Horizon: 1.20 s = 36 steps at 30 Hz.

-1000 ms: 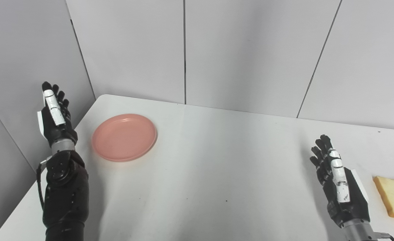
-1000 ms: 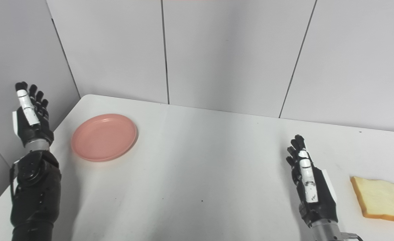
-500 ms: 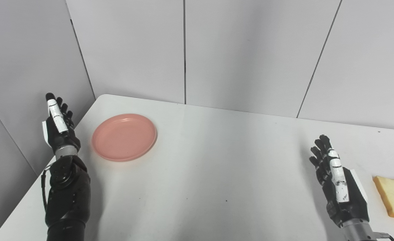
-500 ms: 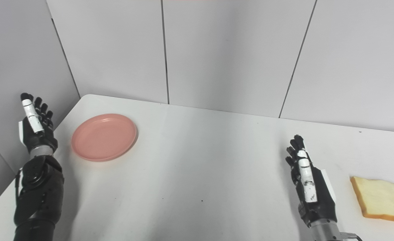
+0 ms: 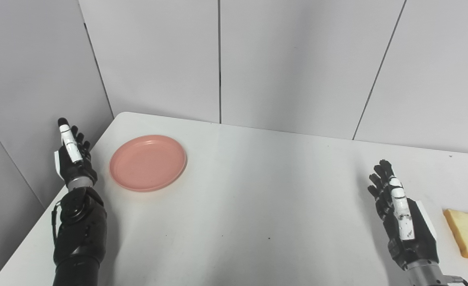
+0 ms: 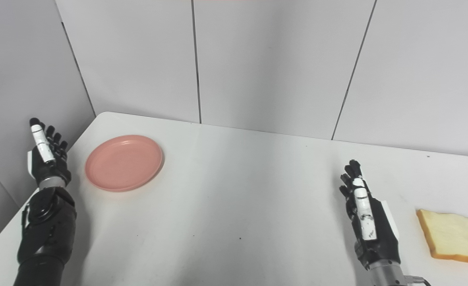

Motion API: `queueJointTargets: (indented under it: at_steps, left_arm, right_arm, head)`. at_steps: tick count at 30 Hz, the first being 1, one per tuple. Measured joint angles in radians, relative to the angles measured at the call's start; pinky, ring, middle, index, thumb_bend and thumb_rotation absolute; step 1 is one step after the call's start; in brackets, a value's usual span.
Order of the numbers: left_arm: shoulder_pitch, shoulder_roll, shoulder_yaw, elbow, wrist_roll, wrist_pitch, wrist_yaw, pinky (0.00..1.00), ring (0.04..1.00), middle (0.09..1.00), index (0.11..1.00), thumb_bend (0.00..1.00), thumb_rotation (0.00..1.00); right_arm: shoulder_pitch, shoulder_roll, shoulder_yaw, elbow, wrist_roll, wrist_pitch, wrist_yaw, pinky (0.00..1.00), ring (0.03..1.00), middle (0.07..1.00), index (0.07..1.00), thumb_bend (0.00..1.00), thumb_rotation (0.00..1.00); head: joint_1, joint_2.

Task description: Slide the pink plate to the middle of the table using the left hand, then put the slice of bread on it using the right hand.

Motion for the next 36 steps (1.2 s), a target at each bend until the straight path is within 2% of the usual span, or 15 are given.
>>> queueJointTargets:
  at_steps: [9, 13, 17, 25, 27, 32, 36]
  left_arm:
    - [-0.035, 0.025, 0.000, 0.099, -0.026, -0.037, -0.037, 0.97, 0.975, 0.988, 0.998, 0.64, 1.00]
    - [-0.040, 0.027, 0.000, 0.119, -0.044, -0.058, -0.060, 1.00, 0.990, 0.994, 1.000, 0.64, 1.00]
    - [-0.057, 0.027, -0.006, 0.155, -0.045, -0.079, -0.070, 0.98, 0.985, 0.987, 0.990, 0.65, 1.00]
    - [-0.090, 0.028, -0.055, 0.224, -0.021, -0.111, -0.093, 1.00, 0.995, 0.991, 0.993, 0.69, 1.00]
    - [-0.087, 0.023, -0.067, 0.208, -0.015, -0.110, -0.089, 1.00, 0.999, 0.998, 0.999, 0.70, 1.00]
    - [-0.040, -0.028, -0.102, 0.068, 0.018, -0.064, -0.072, 1.00, 0.993, 0.994, 1.000, 0.70, 1.00]
    - [-0.038, -0.047, -0.106, 0.029, 0.018, -0.034, -0.071, 0.99, 0.982, 0.980, 0.986, 0.69, 1.00]
  right_arm:
    - [0.000, 0.000, 0.000, 0.000, -0.003, 0.000, -0.001, 1.00, 1.000, 1.000, 1.000, 0.08, 1.00]
    - [0.000, 0.002, -0.001, -0.009, 0.003, 0.005, -0.002, 1.00, 1.000, 1.000, 1.000, 0.08, 1.00]
    - [0.000, 0.006, 0.000, -0.022, 0.001, 0.017, -0.002, 1.00, 1.000, 1.000, 1.000, 0.08, 1.00]
    - [0.000, 0.005, 0.002, -0.025, -0.014, 0.023, -0.003, 1.00, 1.000, 1.000, 1.000, 0.08, 1.00]
    - [0.000, 0.005, 0.002, -0.025, -0.014, 0.023, -0.002, 1.00, 1.000, 1.000, 1.000, 0.08, 1.00]
    - [0.000, 0.005, 0.001, -0.024, -0.013, 0.023, 0.000, 1.00, 1.000, 1.000, 1.000, 0.07, 1.00]
    - [0.000, 0.005, 0.002, -0.024, -0.013, 0.023, 0.001, 1.00, 1.000, 1.000, 1.000, 0.07, 1.00]
  head:
    - [0.000, 0.000]
    - [-0.002, 0.000]
    - [-0.006, -0.002]
    - [-0.009, -0.003]
    - [-0.011, -0.003]
    - [-0.012, -0.003]
    - [-0.012, -0.003]
